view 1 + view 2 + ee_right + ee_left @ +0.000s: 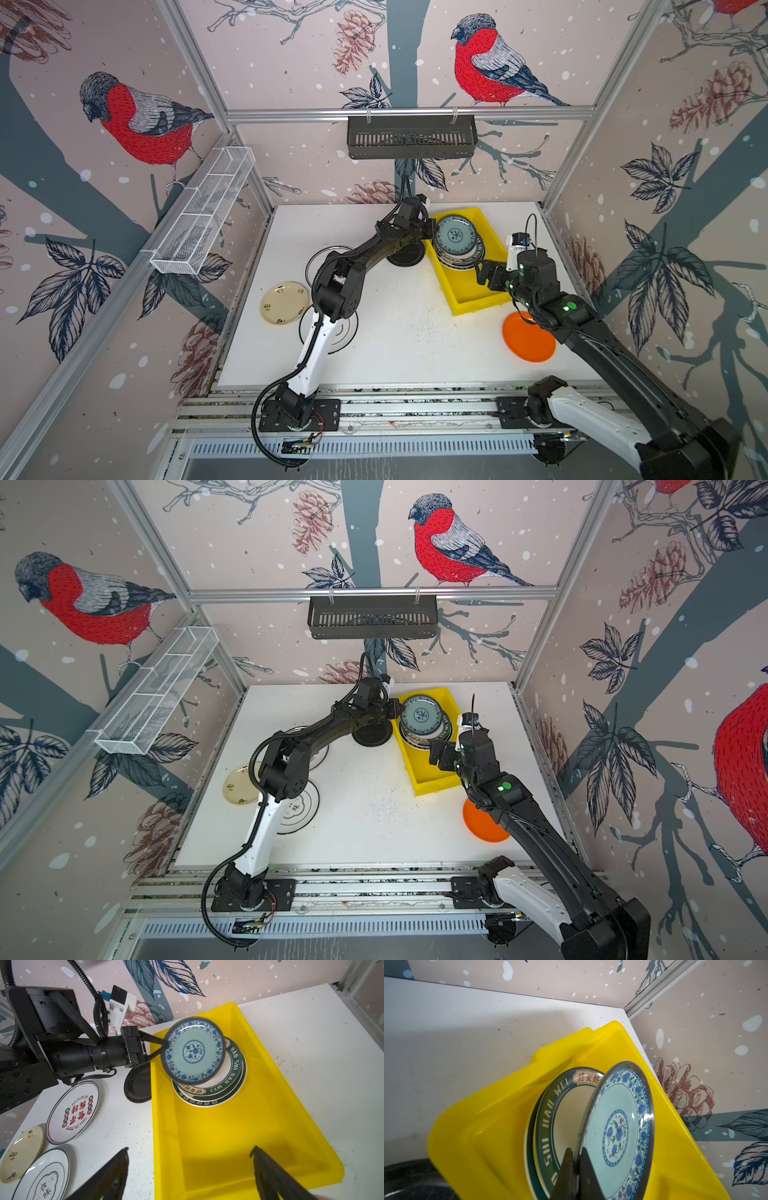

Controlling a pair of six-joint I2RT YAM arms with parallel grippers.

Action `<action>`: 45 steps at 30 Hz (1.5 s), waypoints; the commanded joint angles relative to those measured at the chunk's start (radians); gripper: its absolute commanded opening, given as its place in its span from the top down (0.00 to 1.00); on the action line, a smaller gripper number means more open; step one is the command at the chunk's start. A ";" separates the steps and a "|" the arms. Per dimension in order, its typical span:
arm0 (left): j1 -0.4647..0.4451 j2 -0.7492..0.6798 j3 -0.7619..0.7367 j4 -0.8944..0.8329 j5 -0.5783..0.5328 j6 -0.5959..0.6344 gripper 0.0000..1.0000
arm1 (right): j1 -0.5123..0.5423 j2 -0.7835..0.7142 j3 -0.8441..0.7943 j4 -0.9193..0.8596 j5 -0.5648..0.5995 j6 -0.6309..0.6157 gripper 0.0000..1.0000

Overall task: Place the plates into the plastic bin on the countertop
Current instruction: 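Lower the blue floral plate onto the stack in the bin with the left gripper, then open the left gripper and withdraw it while the right gripper releases the bin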

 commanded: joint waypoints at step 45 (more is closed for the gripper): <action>0.154 -1.044 -1.078 0.302 -0.349 0.011 0.02 | 0.281 0.564 0.111 0.457 -0.230 0.180 0.27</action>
